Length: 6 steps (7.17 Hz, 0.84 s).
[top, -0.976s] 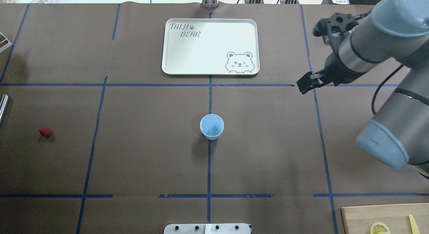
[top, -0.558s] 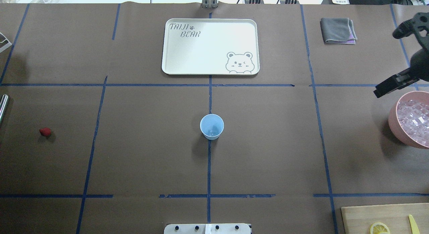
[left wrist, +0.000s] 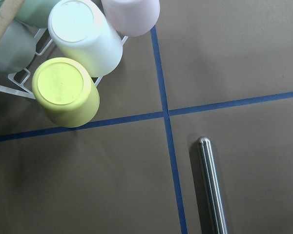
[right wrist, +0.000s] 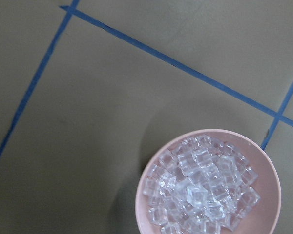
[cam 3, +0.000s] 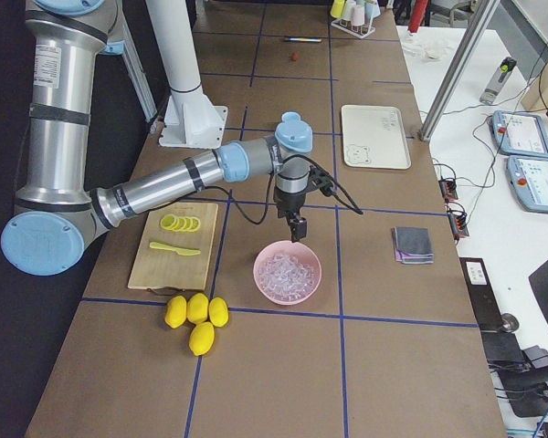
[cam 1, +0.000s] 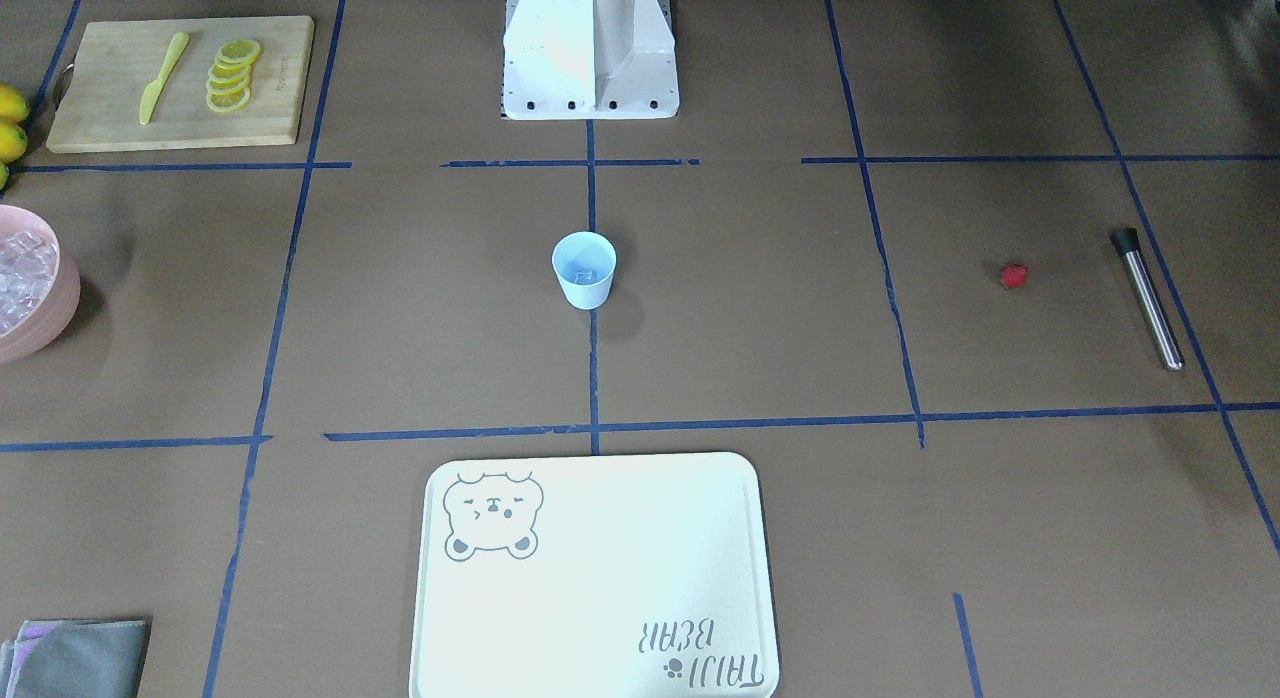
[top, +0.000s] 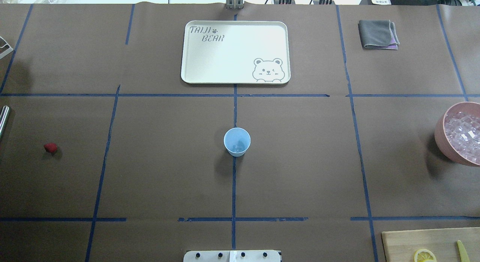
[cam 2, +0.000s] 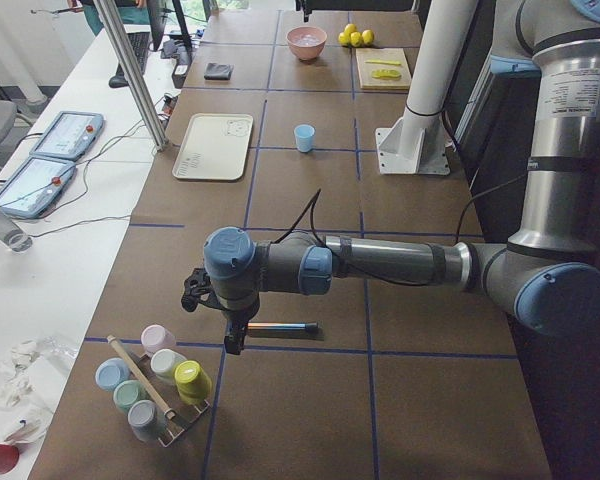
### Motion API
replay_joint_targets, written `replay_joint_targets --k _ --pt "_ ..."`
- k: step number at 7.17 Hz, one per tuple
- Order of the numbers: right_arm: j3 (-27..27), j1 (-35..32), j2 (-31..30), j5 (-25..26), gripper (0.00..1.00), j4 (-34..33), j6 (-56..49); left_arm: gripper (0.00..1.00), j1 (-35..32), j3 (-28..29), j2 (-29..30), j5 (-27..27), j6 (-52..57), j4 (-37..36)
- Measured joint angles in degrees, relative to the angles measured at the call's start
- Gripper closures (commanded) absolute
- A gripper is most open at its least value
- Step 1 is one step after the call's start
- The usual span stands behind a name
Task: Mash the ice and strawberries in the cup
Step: 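Lower the right gripper into the ice cubes in the bowl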
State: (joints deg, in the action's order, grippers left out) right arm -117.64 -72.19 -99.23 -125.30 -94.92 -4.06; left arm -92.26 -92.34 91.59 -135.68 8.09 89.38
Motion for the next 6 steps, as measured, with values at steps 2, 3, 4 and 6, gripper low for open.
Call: replay_joint_targets --k 2,3,4,6 --pt "7.26 -0.16 -2.87 -0.46 0.03 11.67 -0.37 0.0 0.02 -0.11 0.0 -0.02 0.0 -0.02" --pt "9.98 -0.16 -3.35 -1.45 0.05 15.38 -0.47 0.0 0.03 -0.21 0.0 -0.02 0.0 -0.06" --pt "12.43 -0.16 -3.47 -2.7 0.08 18.56 -0.54 0.0 0.02 -0.26 0.0 -0.02 0.0 -0.08" --pt "15.4 -0.09 -3.26 -4.01 0.14 22.12 -0.89 0.0 0.05 -0.29 -0.06 -0.02 0.0 -0.09"
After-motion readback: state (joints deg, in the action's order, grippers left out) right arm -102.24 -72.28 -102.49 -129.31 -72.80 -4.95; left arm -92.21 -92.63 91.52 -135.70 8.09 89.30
